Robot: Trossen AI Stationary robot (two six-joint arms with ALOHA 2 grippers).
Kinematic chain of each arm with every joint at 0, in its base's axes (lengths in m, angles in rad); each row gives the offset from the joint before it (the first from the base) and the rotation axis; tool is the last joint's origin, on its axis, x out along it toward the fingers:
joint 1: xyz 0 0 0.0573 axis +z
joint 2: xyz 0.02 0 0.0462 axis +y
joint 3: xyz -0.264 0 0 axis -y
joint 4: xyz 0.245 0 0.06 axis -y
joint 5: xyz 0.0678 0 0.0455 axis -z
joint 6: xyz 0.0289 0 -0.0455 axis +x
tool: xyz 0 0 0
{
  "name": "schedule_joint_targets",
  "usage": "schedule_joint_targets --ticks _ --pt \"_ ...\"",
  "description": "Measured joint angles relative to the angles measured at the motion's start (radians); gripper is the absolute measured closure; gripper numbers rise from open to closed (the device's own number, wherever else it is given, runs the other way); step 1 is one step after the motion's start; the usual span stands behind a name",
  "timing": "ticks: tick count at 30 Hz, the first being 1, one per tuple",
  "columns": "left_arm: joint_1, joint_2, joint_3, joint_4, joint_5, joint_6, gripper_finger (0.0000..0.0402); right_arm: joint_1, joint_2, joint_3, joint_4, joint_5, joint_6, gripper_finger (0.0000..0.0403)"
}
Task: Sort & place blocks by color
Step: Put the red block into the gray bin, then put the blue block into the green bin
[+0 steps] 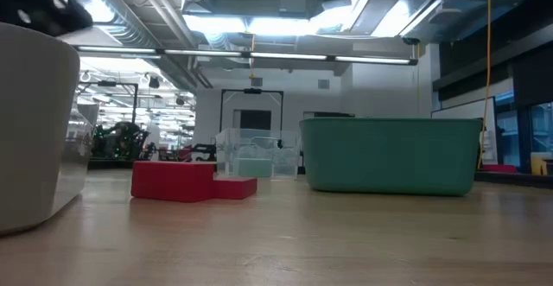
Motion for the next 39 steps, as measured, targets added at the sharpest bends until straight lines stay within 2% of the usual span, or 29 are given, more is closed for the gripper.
schedule_joint_targets --ticks 10,15,21,25,30,33,39 --pt "0.046 0.104 0.000 0.000 0.063 0.017 0.0308 -0.001 0.000 0.000 0.000 0.000 0.000 0.0162" --pt "0.036 0.108 0.000 0.001 0.069 0.017 0.0271 -0.001 0.000 0.000 0.000 0.000 0.000 0.0162" --pt "0.048 0.108 0.000 0.000 0.055 0.017 0.0259 -0.001 0.000 0.000 0.000 0.000 -0.003 0.0162" --pt "0.085 0.081 0.000 -0.025 0.117 0.016 0.0245 -0.001 0.000 0.000 0.000 0.000 -0.004 0.0162" --pt "0.127 0.008 0.000 -0.144 0.152 0.013 0.0209 -0.001 0.000 0.000 0.000 0.000 -0.004 0.0162" --pt "0.144 -0.029 0.000 -0.201 0.137 -0.005 0.0178 -0.001 0.000 0.000 0.000 0.000 -0.004 0.0162" --pt "0.160 -0.010 0.001 -0.194 0.112 0.023 0.0119 -0.001 0.000 0.000 0.000 0.000 -0.004 0.0162"
